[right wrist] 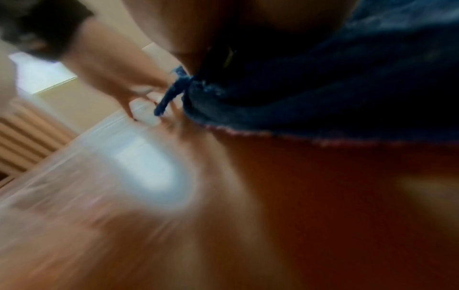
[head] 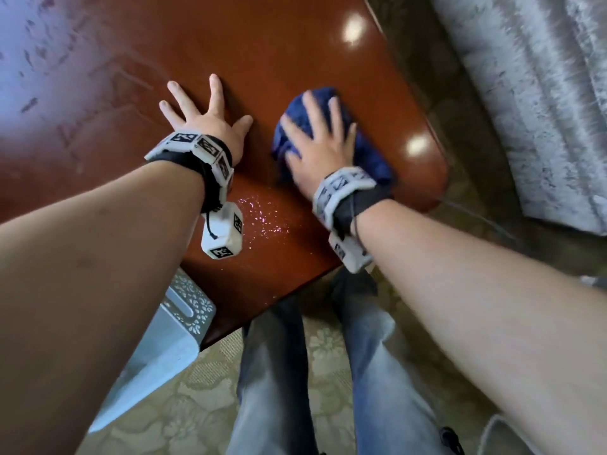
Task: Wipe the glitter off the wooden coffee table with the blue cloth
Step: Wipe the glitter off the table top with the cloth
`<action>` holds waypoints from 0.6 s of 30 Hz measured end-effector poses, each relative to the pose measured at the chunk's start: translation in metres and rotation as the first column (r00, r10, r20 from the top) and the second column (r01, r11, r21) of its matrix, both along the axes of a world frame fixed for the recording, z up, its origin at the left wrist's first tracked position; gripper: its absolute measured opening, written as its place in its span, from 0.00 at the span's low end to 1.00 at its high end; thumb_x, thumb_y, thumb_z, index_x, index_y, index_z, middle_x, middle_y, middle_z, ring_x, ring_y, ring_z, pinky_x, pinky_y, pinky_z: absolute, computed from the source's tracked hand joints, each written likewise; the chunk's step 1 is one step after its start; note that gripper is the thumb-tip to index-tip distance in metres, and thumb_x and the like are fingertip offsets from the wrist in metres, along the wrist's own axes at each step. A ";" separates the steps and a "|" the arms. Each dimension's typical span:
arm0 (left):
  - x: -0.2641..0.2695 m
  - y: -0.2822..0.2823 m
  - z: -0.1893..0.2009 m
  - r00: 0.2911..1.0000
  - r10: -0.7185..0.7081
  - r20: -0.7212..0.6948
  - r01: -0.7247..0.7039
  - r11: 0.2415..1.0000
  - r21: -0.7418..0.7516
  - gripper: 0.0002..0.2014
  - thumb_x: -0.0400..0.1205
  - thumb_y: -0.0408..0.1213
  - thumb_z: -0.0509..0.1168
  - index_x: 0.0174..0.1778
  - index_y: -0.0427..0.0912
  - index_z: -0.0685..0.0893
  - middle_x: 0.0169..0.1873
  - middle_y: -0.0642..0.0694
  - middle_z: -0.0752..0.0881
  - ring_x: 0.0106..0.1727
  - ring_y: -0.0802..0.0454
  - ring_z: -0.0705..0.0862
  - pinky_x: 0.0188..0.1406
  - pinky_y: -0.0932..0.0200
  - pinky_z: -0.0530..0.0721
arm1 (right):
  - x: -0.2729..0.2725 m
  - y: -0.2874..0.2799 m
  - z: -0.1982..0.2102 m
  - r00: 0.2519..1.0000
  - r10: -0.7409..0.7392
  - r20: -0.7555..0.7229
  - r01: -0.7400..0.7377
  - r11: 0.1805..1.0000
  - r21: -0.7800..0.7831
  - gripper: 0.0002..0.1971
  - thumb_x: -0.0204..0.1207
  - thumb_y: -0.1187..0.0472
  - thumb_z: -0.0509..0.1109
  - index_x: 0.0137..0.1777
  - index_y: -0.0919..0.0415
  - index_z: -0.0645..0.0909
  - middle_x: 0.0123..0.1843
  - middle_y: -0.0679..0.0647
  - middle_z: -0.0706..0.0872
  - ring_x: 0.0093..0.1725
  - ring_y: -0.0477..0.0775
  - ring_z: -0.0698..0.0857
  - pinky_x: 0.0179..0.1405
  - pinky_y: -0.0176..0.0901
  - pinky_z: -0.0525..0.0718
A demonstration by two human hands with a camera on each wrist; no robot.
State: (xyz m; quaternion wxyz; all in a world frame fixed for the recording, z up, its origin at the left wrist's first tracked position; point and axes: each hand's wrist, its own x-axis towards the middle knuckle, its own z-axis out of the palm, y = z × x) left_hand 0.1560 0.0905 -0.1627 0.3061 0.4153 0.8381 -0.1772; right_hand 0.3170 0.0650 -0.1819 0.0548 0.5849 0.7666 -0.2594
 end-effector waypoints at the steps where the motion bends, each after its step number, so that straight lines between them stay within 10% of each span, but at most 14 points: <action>1: -0.002 0.000 0.002 1.000 -0.021 0.009 0.021 1.000 -0.004 0.37 0.82 0.66 0.54 0.82 0.68 0.40 0.83 0.42 0.33 0.83 0.35 0.37 0.76 0.26 0.48 | -0.009 -0.019 0.002 0.999 0.050 -0.019 -0.050 0.999 -0.013 0.27 0.77 0.48 0.62 0.78 0.40 0.64 0.85 0.48 0.47 0.83 0.65 0.42 0.75 0.74 0.47; 10: -0.040 -0.003 0.004 0.971 -0.234 0.048 0.233 0.972 0.022 0.36 0.80 0.67 0.56 0.80 0.73 0.42 0.83 0.46 0.31 0.83 0.32 0.36 0.77 0.28 0.55 | 0.067 -0.098 0.005 0.975 -0.213 0.065 0.216 0.976 -0.040 0.27 0.75 0.50 0.60 0.76 0.46 0.69 0.83 0.57 0.58 0.80 0.72 0.54 0.69 0.81 0.60; 14: -0.042 -0.004 0.002 0.967 -0.239 0.084 0.235 0.971 0.049 0.36 0.81 0.65 0.56 0.80 0.73 0.43 0.83 0.46 0.31 0.82 0.32 0.34 0.77 0.27 0.54 | 0.029 -0.047 -0.001 0.890 -0.449 0.086 0.445 0.894 0.055 0.27 0.76 0.52 0.64 0.77 0.43 0.67 0.84 0.55 0.53 0.81 0.70 0.49 0.73 0.77 0.54; 18: -0.053 -0.010 0.002 0.954 -0.276 0.114 0.266 0.959 0.095 0.35 0.83 0.62 0.56 0.81 0.71 0.44 0.83 0.49 0.32 0.83 0.37 0.35 0.76 0.25 0.54 | -0.038 -0.025 -0.004 0.929 -0.364 0.068 0.361 0.931 0.046 0.27 0.77 0.49 0.62 0.77 0.40 0.66 0.85 0.53 0.51 0.82 0.68 0.47 0.74 0.74 0.51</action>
